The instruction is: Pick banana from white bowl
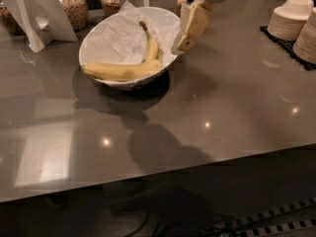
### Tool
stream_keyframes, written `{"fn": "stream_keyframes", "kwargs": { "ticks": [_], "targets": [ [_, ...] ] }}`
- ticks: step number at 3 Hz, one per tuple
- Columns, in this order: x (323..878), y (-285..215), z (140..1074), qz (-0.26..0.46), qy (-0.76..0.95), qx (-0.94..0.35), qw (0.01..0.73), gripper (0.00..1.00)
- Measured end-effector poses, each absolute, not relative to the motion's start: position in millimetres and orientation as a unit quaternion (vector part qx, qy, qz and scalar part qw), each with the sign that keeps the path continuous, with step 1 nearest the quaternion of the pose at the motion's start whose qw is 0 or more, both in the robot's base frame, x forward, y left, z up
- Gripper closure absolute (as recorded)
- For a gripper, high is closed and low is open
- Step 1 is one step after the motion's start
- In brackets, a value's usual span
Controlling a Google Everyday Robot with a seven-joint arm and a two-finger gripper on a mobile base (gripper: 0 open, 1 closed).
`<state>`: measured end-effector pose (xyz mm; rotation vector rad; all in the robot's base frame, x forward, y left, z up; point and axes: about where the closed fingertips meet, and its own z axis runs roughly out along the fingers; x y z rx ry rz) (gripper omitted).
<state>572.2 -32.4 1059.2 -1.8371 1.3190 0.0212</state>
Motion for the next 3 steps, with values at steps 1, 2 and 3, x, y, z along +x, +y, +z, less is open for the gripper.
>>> {"fn": "stream_keyframes", "kwargs": {
  "ticks": [1,2,3],
  "targets": [
    [575,-28,1058,0.007,0.518,-0.743,0.424,0.0],
    [593,-9,1046,0.015,0.493,-0.768,0.409,0.0],
    [611,16,1026,0.038,0.47,-0.791,0.389,0.19]
  ]
}}
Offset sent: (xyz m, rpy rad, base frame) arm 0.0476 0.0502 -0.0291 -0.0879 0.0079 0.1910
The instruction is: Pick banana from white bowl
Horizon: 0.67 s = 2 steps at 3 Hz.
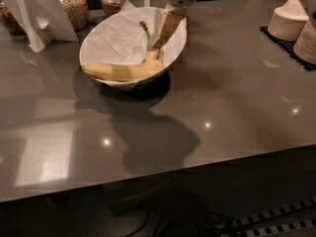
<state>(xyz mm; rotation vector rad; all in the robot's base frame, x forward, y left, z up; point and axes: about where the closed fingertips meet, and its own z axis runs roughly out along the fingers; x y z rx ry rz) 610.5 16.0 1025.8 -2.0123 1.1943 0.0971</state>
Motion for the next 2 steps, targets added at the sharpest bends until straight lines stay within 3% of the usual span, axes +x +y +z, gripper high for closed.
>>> {"fn": "stream_keyframes", "kwargs": {
  "ticks": [2],
  "targets": [
    [621,33,992,0.072,0.455,-0.815,0.352,0.65]
  ]
}}
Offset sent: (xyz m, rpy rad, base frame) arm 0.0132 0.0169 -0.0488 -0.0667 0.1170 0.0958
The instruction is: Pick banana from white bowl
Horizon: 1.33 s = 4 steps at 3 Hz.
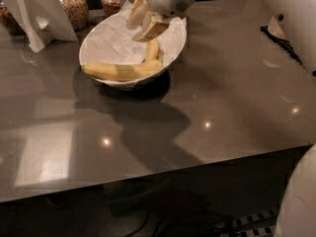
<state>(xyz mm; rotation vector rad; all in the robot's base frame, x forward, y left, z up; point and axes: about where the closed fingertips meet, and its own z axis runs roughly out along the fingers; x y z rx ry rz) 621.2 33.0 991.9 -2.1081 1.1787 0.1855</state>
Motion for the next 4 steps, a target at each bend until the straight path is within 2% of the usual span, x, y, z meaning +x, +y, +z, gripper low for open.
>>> {"fn": "stream_keyframes", "kwargs": {
  "ticks": [1,3,4],
  "targets": [
    [615,31,976,0.092,0.462,-0.816,0.334,0.64],
    [602,29,944,0.135,0.474,-0.815,0.306,0.47],
    [602,32,933,0.149,0.474,-0.815,0.3,0.45]
  ]
}}
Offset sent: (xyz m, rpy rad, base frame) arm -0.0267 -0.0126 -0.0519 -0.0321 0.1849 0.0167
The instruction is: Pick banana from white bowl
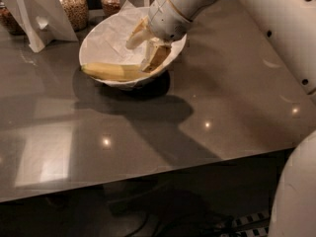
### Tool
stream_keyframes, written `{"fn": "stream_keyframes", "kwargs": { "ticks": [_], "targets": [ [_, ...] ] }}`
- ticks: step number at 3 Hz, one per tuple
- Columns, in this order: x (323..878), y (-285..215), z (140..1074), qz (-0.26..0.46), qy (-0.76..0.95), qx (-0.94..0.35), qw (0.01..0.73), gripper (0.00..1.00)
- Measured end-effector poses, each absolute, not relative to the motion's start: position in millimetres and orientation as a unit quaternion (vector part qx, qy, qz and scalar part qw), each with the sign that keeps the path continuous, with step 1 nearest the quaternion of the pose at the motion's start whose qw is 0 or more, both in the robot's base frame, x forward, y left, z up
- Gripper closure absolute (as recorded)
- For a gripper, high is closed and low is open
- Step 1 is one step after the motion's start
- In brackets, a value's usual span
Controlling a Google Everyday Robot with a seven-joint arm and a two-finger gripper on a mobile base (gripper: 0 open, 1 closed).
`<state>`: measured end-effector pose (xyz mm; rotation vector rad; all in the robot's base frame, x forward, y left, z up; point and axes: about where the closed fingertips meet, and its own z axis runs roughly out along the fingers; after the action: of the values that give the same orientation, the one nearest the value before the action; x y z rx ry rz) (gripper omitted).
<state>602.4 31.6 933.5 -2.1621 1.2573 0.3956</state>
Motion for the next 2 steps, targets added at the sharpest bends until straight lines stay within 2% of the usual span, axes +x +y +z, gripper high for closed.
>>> {"fn": "stream_keyframes", "kwargs": {
  "ticks": [1,2],
  "targets": [
    [629,41,896,0.157,0.472,-0.818,0.288,0.41],
    [632,50,880,0.148,0.474,-0.818,0.289,0.4]
  ]
}}
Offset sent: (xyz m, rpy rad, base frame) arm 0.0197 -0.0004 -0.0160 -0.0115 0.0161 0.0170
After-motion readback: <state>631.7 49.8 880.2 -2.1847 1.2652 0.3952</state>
